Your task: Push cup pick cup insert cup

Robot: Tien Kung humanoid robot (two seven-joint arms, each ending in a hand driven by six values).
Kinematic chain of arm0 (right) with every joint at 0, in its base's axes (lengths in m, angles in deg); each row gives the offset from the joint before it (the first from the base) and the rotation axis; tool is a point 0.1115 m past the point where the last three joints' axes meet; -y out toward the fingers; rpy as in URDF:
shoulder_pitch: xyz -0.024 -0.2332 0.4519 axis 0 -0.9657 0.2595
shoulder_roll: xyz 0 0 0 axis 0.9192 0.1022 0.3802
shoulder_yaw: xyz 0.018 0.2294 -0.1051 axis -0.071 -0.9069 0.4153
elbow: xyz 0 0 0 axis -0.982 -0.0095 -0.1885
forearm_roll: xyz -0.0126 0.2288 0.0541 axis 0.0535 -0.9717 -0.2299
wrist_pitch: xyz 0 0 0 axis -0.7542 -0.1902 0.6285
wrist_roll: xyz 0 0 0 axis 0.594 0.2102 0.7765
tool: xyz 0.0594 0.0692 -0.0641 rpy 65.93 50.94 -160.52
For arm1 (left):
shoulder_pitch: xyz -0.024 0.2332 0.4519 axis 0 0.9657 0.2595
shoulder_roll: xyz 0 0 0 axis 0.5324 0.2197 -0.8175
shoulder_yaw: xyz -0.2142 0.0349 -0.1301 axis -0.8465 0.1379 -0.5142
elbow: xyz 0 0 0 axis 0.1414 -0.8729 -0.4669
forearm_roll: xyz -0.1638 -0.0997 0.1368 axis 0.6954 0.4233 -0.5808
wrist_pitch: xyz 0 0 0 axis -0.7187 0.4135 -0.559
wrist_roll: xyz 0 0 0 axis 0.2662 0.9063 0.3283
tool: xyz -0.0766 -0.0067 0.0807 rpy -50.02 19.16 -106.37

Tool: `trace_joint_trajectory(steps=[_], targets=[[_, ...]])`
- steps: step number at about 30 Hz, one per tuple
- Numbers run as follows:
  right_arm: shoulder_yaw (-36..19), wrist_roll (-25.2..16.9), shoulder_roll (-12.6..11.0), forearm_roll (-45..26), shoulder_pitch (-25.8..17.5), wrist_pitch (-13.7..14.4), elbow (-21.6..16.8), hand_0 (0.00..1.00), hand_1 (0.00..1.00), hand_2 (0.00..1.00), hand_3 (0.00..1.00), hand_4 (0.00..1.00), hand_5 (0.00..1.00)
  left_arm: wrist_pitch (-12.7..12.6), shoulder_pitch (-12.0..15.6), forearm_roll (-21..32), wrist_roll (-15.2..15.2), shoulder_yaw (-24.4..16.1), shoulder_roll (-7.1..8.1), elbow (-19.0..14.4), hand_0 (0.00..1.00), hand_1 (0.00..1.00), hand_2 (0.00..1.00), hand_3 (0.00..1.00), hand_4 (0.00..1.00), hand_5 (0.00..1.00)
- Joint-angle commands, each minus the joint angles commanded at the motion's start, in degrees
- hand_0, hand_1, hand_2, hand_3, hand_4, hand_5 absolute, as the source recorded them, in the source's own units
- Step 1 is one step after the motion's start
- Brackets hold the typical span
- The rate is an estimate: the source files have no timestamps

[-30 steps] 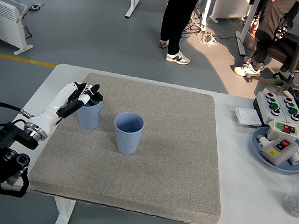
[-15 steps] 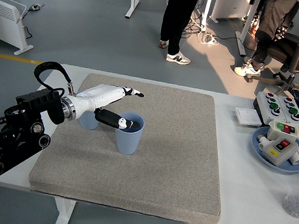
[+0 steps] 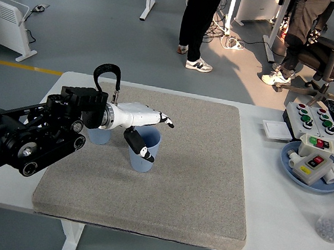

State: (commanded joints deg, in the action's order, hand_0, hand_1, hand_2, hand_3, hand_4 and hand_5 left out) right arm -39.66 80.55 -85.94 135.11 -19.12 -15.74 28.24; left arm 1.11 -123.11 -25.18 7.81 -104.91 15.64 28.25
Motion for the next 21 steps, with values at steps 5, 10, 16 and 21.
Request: trace_joint_trajectory(steps=[5,10,16,21], targets=[[-0.05,0.04,-0.11,0.31,0.06,-0.08,0.00,0.531,0.549,0.504,0.545,0.090,0.936,1.36,-1.09,0.79,-0.32,1.20,-0.99,3.03,0.795,0.813,0.912,0.826,0.812,0.177],[0.02,0.09,-0.21,0.36,0.14,-0.16,0.00,0.531,0.549,0.504,0.545,0.090,0.936,1.32,-0.95,2.59,0.59,2.11,-1.28,5.14,0.795,0.813,0.912,0.826,0.812,0.177],[0.10,0.12,-0.22,0.40,0.25,-0.21,0.00,0.531,0.549,0.503,0.545,0.092,0.933,0.51,-0.52,2.86,0.98,2.63,-1.21,6.26,0.733,0.749,0.857,0.775,0.783,0.145],[0.75,0.13,-0.28,-0.08,0.31,-0.27,0.00,0.531,0.549,0.504,0.545,0.092,0.931,1.15,-0.51,1.44,0.62,2.16,-0.91,5.80,0.521,0.640,0.744,0.691,0.717,0.076]])
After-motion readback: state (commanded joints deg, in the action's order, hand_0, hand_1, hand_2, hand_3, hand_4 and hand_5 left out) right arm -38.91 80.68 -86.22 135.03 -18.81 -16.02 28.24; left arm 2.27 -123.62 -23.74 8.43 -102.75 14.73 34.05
